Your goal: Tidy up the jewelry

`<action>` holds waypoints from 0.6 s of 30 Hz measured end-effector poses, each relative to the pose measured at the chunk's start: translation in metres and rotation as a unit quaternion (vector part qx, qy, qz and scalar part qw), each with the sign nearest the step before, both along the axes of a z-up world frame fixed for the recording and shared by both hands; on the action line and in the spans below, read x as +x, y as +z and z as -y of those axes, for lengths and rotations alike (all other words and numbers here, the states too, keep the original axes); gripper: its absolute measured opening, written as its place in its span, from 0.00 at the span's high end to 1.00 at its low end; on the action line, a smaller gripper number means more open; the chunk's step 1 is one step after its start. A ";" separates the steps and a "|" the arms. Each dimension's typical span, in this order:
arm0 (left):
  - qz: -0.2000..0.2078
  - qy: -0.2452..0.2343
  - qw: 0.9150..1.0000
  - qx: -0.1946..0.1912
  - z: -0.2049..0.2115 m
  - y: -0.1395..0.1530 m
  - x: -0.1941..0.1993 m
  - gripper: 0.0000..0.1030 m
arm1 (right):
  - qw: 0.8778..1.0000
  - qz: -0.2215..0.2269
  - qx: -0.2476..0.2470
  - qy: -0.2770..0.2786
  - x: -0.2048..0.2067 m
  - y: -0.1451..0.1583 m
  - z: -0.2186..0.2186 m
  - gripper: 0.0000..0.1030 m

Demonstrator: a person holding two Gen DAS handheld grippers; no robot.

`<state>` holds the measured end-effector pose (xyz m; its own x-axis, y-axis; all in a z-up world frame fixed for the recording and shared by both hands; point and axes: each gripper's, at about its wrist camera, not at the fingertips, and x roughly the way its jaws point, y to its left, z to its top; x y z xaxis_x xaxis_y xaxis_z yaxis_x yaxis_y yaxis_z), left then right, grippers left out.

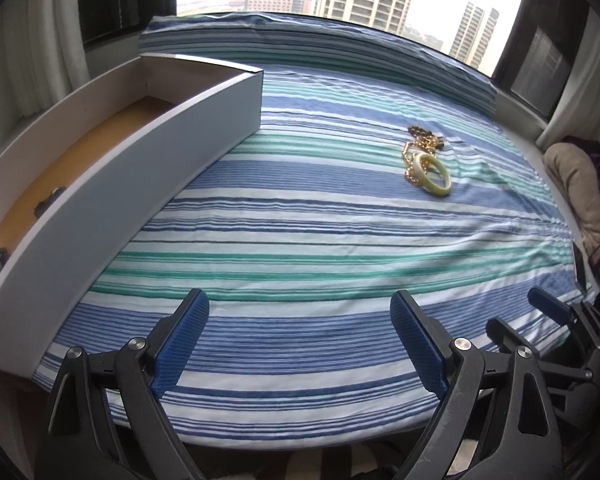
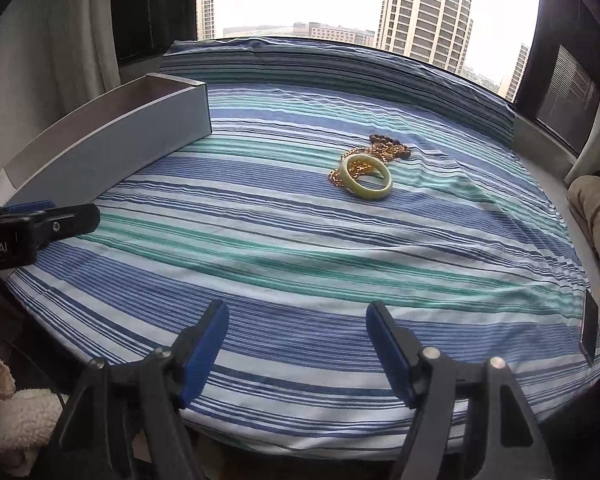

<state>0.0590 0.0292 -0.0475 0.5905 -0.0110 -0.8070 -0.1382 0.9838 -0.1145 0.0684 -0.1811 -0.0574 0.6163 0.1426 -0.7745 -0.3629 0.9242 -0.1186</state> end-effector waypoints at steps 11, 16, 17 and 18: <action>-0.040 -0.021 0.999 -0.014 0.012 -0.021 0.025 0.10 | 0.997 -0.040 0.038 -0.046 0.014 -0.019 0.042 0.29; -0.044 -0.055 0.997 -0.017 0.028 -0.020 0.053 0.10 | 0.996 -0.045 0.045 -0.062 0.017 -0.024 0.054 0.29; -0.041 -0.065 0.997 -0.016 0.033 -0.018 0.061 0.10 | 0.996 -0.048 0.046 -0.064 0.018 -0.026 0.056 0.29; -0.037 -0.076 0.996 -0.018 0.039 -0.016 0.070 0.10 | 0.995 -0.051 0.047 -0.066 0.018 -0.028 0.057 0.29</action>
